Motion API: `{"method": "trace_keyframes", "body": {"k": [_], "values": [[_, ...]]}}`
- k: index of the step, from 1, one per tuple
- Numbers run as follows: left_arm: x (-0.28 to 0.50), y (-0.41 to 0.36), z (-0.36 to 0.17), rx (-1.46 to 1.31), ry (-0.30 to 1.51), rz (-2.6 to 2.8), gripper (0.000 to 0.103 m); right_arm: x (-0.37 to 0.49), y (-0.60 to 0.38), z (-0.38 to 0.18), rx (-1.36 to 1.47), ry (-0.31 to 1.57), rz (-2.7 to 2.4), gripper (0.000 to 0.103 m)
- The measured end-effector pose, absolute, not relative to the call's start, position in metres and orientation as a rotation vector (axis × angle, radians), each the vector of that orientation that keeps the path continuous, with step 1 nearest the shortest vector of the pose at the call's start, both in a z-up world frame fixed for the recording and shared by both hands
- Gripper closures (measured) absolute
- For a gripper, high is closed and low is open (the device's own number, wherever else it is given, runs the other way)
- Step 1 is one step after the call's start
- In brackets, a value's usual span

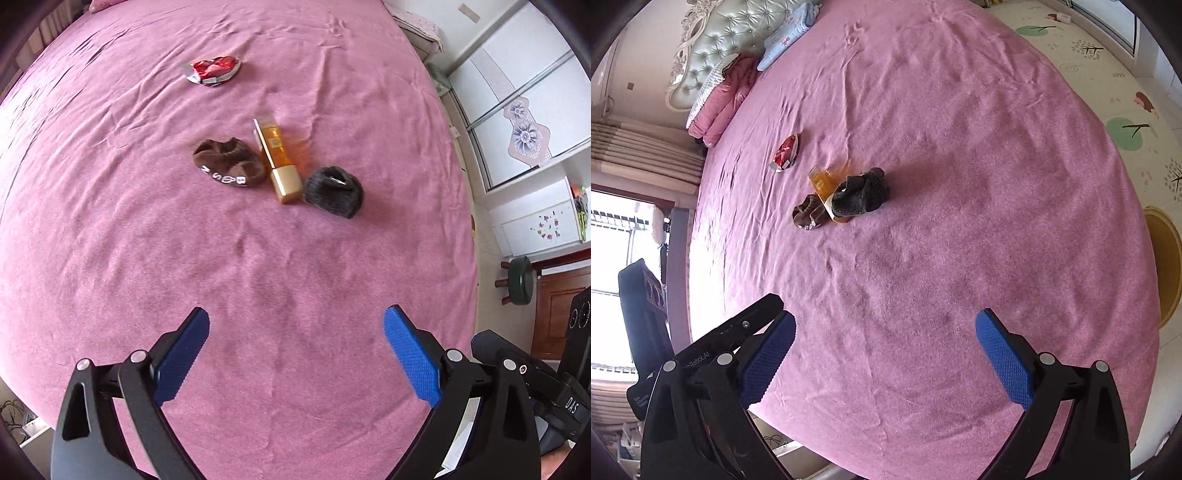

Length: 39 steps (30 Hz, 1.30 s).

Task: Collect trash
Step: 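Move both tools back over the bed toward the brown sock and amber bottle, then grasp the brown sock with the left tool while the right tool grasps the amber bottle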

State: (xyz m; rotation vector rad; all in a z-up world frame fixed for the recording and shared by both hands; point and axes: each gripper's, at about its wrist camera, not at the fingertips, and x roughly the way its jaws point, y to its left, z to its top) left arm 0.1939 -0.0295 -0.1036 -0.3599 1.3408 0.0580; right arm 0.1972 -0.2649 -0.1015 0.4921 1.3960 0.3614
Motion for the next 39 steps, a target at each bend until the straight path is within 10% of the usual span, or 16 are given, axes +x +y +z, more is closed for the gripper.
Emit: {"method": "trace_keyframes", "body": {"k": [39], "values": [[0.361,0.062,-0.242,-0.595,1.452,0.261,0.021,0.375,-0.155,-0.170,0.433,1.452,0.466,0.010]]}}
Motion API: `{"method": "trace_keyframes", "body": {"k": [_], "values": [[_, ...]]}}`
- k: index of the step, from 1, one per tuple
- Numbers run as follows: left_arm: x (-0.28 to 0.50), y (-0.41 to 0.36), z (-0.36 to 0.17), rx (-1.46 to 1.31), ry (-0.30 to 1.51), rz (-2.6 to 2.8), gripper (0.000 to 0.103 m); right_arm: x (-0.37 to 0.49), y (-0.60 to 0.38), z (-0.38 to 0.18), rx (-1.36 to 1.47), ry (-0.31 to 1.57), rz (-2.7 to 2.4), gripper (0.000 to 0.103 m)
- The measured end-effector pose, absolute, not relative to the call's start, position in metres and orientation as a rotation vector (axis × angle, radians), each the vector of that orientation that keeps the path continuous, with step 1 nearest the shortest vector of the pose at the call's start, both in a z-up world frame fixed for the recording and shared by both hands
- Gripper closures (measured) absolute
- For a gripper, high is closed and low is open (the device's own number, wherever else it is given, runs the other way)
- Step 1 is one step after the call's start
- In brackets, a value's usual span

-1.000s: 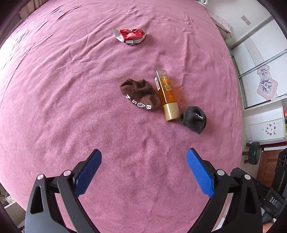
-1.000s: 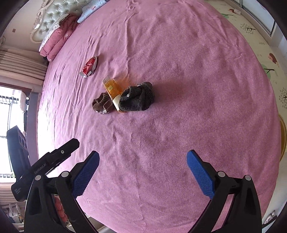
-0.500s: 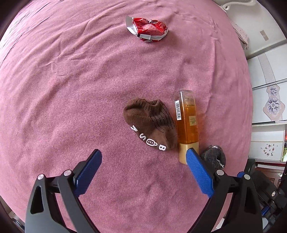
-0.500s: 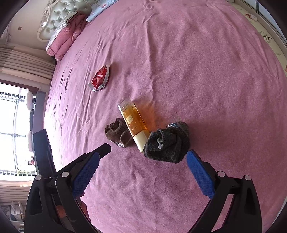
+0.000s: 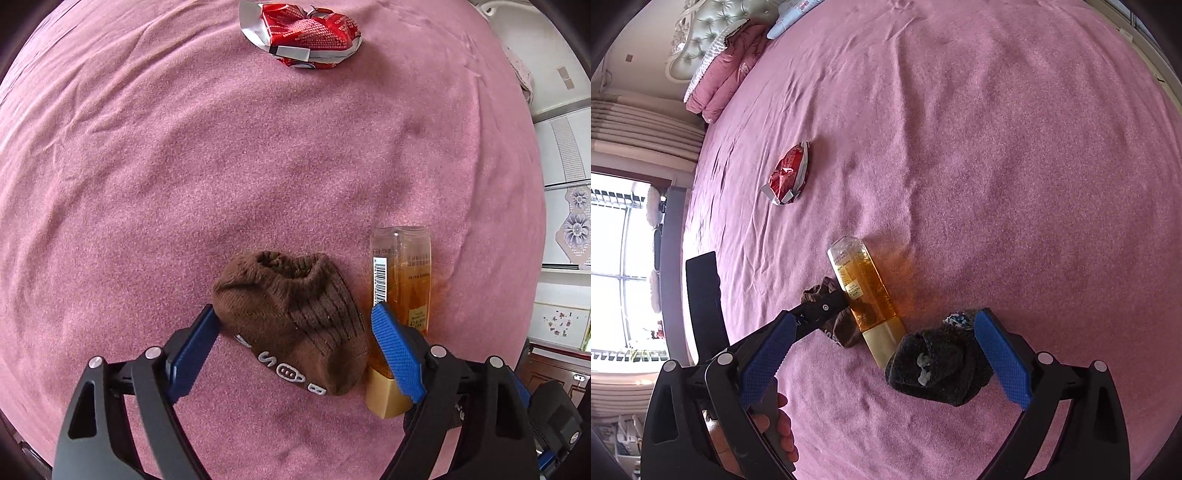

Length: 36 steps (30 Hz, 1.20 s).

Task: Collect trash
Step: 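Grasp the brown sock with the left tool while the right tool grasps the amber bottle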

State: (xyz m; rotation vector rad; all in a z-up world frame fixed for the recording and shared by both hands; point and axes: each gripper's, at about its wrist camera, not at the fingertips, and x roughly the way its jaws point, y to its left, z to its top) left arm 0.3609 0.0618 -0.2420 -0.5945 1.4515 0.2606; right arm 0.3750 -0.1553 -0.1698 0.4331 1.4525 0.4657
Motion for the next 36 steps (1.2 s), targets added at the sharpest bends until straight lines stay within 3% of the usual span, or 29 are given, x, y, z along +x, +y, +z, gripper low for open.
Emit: {"method": "trace_keyframes", "body": {"k": [5,7,9,14,22,24,27,36], "values": [[0.362,0.058,-0.241,-0.547,1.441,0.322,0.050,0.378,-0.154,-0.173,0.436,1.462,0.473,0.010],[0.357,0.061,-0.239,-0.549,1.429,0.319,0.075,0.379,-0.149,-0.174,0.414,1.469,0.486,0.010],[0.350,0.068,-0.238,-0.586,1.424,0.294,0.087,0.378,-0.142,-0.173,0.387,1.468,0.505,0.010],[0.332,0.091,-0.233,-0.640,1.392,0.270,0.088,0.378,-0.111,-0.173,0.254,1.468,0.563,0.014],[0.303,0.118,-0.231,-0.685,1.367,0.274,0.088,0.382,-0.059,-0.203,0.001,1.512,0.592,0.040],[0.298,0.126,-0.227,-0.696,1.364,0.269,0.088,0.382,-0.050,-0.213,-0.040,1.535,0.590,0.057],[0.288,0.129,-0.226,-0.699,1.361,0.248,0.088,0.381,-0.043,-0.220,-0.106,1.530,0.559,0.067],[0.279,0.130,-0.210,-0.679,1.352,0.229,0.088,0.363,-0.055,-0.196,0.019,1.498,0.605,0.070]]}}
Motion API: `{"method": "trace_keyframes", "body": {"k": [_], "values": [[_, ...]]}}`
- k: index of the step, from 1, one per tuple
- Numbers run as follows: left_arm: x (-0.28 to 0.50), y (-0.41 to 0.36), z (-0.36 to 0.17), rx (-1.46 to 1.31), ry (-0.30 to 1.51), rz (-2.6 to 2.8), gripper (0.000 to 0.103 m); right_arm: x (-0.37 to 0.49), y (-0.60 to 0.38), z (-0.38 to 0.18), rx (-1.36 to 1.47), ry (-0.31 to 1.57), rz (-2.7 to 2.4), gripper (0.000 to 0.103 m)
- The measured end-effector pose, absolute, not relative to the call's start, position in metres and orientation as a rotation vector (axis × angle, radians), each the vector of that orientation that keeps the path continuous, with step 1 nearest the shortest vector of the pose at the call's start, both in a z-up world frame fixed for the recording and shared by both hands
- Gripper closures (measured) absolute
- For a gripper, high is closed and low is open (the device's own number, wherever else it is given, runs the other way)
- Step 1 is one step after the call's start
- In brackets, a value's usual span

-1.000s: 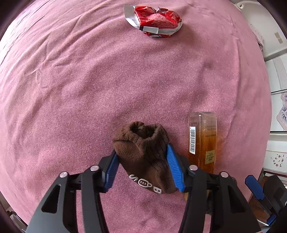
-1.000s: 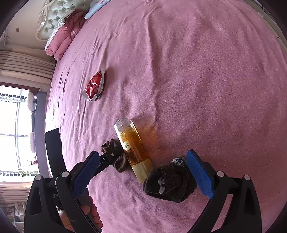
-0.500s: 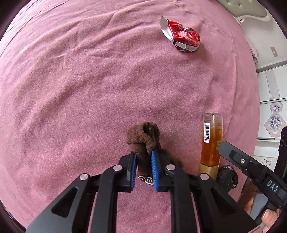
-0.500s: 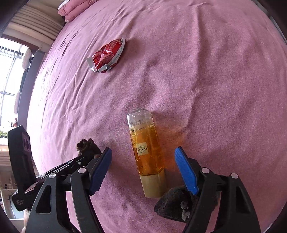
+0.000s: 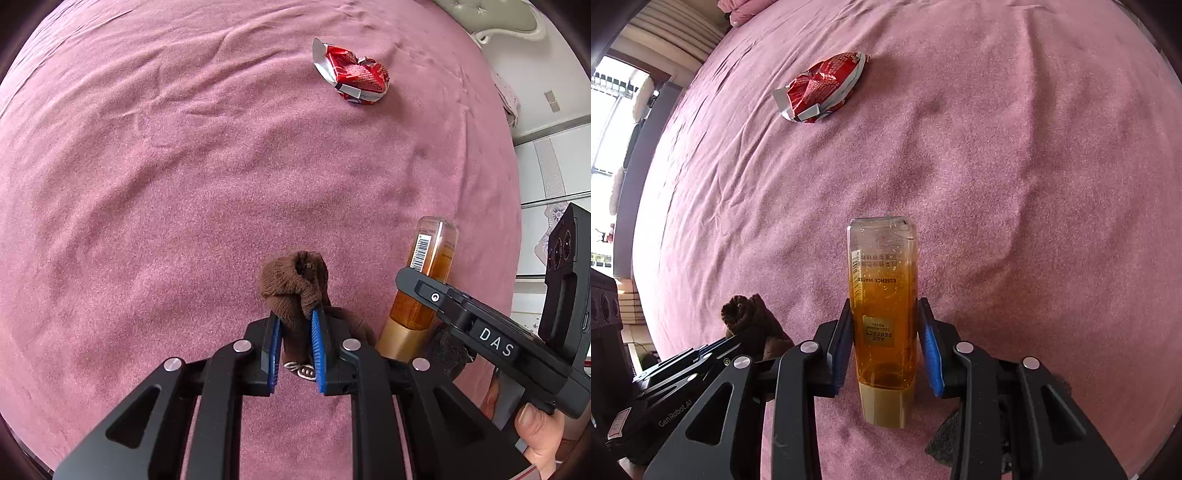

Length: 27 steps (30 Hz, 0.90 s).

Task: Collect trash
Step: 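Grasp the brown sock with the left tool while the right tool grasps the amber bottle, then carry sock and bottle over the yellow bin and open both tools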

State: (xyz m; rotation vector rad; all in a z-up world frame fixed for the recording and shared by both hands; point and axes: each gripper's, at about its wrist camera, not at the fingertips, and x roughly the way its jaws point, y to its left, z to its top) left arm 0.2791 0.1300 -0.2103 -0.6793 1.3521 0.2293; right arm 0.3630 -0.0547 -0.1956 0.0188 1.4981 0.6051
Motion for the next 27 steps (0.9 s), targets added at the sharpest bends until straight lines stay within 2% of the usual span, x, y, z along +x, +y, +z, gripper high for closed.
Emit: {"method": "trace_keyframes", "body": {"k": [14,27], "values": [[0.232,0.062,-0.146,-0.564,1.353,0.127,0.088,0.281,-0.134,-0.111,0.194,1.395,0.624,0.073],[0.178,-0.078,-0.093,-0.425,1.358,-0.110,0.088,0.192,-0.286,-0.072,0.394,1.332,0.429,0.073]]}}
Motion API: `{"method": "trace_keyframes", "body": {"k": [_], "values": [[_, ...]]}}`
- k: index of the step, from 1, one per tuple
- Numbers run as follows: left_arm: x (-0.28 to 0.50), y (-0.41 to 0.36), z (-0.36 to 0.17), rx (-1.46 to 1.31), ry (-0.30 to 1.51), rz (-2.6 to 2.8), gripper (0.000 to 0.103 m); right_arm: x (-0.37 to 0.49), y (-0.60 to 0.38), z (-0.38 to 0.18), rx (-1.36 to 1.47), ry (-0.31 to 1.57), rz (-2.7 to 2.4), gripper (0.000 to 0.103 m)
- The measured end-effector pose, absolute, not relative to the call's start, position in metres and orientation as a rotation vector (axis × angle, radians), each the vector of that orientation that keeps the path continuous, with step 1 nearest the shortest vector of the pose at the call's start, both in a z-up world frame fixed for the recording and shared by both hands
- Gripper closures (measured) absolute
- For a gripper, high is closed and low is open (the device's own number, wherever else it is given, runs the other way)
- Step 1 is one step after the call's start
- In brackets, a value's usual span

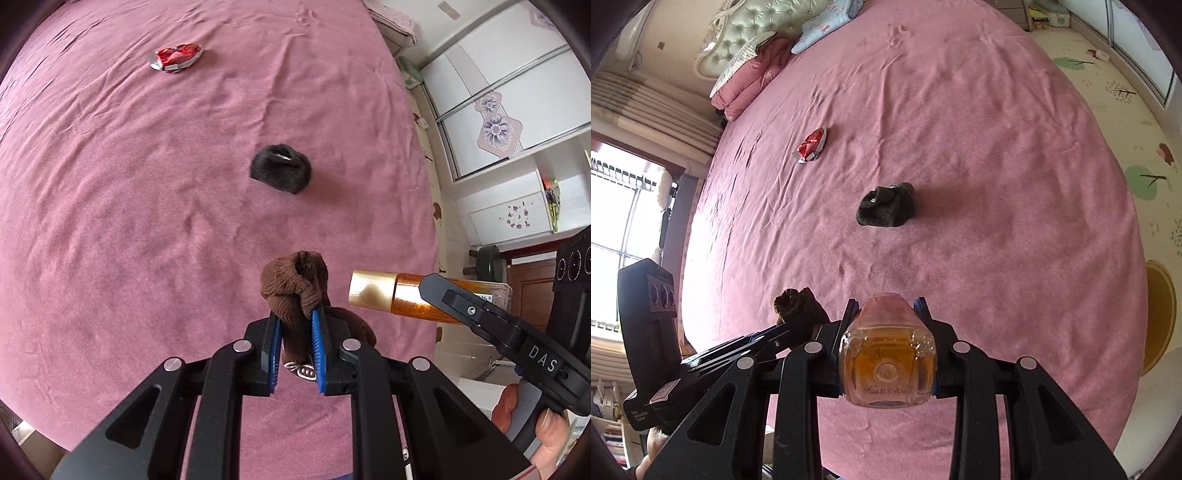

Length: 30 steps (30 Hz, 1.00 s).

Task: Collect trash
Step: 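Carry sock and bottle over the yellow bin and open both tools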

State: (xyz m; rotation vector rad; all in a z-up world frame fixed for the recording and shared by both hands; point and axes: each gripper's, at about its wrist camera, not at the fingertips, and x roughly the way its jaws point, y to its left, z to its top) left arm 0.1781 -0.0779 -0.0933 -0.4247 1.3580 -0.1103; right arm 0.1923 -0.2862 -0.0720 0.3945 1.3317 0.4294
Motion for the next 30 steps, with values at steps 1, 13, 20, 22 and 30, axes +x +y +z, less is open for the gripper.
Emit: {"method": "trace_keyframes", "body": {"k": [1,13,20,22,30], "values": [[0.175,-0.091,-0.091,-0.410,1.362,-0.131,0.088,0.184,-0.301,-0.071,0.412,1.327,0.407,0.073],[0.144,-0.262,-0.085,-0.243,1.426,-0.376,0.088,0.104,-0.477,-0.075,0.611,1.277,0.150,0.073],[0.140,-0.357,-0.092,-0.135,1.459,-0.512,0.088,0.078,-0.565,-0.082,0.714,1.228,0.019,0.073],[0.142,-0.381,-0.093,-0.111,1.466,-0.545,0.088,0.074,-0.585,-0.085,0.741,1.216,-0.011,0.073],[0.158,-0.455,-0.110,-0.017,1.519,-0.642,0.088,0.070,-0.659,-0.103,0.826,1.168,-0.119,0.073]]}}
